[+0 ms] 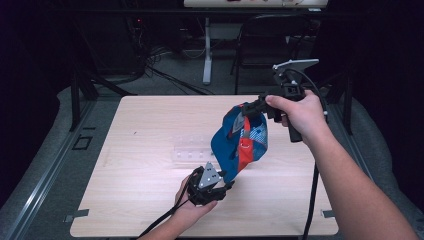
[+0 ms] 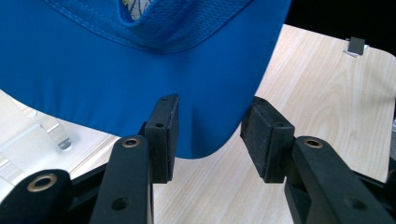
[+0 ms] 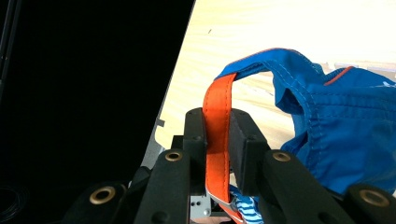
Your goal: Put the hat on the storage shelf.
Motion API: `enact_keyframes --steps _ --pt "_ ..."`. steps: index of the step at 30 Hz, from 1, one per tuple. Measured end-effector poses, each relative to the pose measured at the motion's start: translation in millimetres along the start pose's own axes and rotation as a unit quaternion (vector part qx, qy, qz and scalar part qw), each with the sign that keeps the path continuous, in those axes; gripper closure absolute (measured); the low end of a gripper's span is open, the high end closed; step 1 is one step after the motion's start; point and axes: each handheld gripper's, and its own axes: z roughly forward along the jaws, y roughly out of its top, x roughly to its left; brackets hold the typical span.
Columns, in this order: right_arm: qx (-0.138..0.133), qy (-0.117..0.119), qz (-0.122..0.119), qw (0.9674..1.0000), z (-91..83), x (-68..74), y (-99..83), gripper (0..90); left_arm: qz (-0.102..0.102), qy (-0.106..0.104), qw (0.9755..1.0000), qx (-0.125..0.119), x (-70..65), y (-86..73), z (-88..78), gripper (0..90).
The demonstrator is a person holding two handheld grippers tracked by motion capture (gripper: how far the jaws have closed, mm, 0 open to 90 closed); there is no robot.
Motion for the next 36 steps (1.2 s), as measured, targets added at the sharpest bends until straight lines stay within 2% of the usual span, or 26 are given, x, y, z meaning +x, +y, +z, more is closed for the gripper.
enact_keyframes --steps 7,9,18,24,32,36 --pt "0.003 0.002 0.001 1.0 0.9 -0.7 0.8 78.0 0.006 0.011 0.9999 0.004 1.0 -0.3 1.0 65.8" --pt "-0.001 0.001 0.003 1.0 1.1 -1.3 1.1 78.0 0.004 0.006 1.0 0.005 1.7 0.3 0.3 70.1" --pt "-0.002 0.003 -0.003 1.0 -2.0 2.2 1.6 78.0 0.002 0.015 0.9999 0.002 4.9 1.3 -9.1 75.4" --pt "-0.005 0.006 -0.007 0.9999 -1.7 7.4 2.1 78.0 -0.001 0.027 0.9996 -0.003 12.3 1.5 -17.4 79.2" --pt "-0.001 0.006 -0.011 0.9999 3.7 10.6 3.4 78.0 -0.009 0.05 0.9987 -0.009 30.5 -0.8 -25.7 85.7" --pt "0.004 0.008 -0.016 0.9998 7.1 10.8 4.1 78.0 0.006 0.07 0.9975 -0.008 34.1 -1.5 -27.6 87.2"
